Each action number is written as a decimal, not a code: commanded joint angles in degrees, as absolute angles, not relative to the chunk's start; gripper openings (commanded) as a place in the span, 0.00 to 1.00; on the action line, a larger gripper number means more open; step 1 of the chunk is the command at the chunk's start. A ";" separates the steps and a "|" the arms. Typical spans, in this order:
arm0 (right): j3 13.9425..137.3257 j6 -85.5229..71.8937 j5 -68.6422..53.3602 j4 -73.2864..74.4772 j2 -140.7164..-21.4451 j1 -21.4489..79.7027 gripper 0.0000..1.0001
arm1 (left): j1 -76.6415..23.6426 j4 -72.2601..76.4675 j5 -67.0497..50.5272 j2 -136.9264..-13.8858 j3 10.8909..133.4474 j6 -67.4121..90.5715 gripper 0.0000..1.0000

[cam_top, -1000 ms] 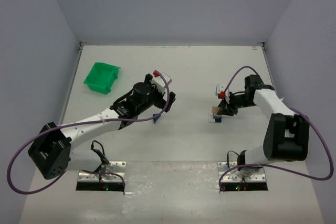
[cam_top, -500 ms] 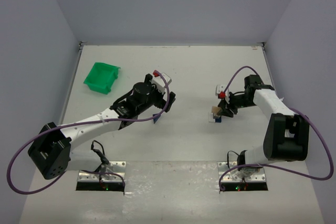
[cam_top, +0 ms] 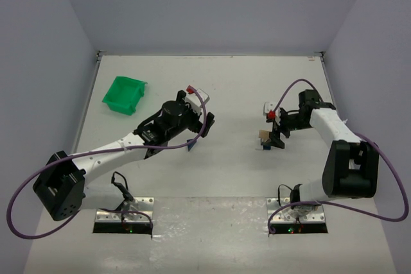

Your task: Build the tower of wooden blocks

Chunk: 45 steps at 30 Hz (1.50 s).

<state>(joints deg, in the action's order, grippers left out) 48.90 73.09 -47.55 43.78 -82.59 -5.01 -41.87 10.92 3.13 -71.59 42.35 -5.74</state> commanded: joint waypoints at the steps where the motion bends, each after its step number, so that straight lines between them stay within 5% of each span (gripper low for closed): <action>1: 51.39 73.36 -49.86 43.48 -79.12 -4.10 0.99 | -42.19 13.45 2.38 -69.35 42.83 -5.21 1.00; 8: 50.91 70.42 -52.65 37.81 -73.40 -1.44 0.99 | -42.22 13.59 8.79 -67.98 42.28 0.33 1.00; 16: 53.00 36.39 -56.68 9.85 -69.36 2.40 0.99 | -42.18 7.27 24.88 -63.09 40.98 18.54 1.00; 20: 56.08 31.91 -55.48 6.06 -71.14 6.80 0.99 | -42.10 -5.21 30.54 -60.83 42.91 30.58 1.00; 30: 64.88 49.87 -44.60 24.00 -88.35 33.00 0.99 | -42.10 -12.92 35.67 -46.09 32.38 45.79 1.00; 45: 76.13 42.78 -40.92 18.36 -115.44 39.01 0.97 | -42.10 -13.00 36.93 -44.61 27.42 49.04 1.00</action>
<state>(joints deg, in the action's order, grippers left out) 72.94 44.61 -41.89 22.88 -113.19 36.92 -41.93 -14.64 36.08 -43.75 26.09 48.75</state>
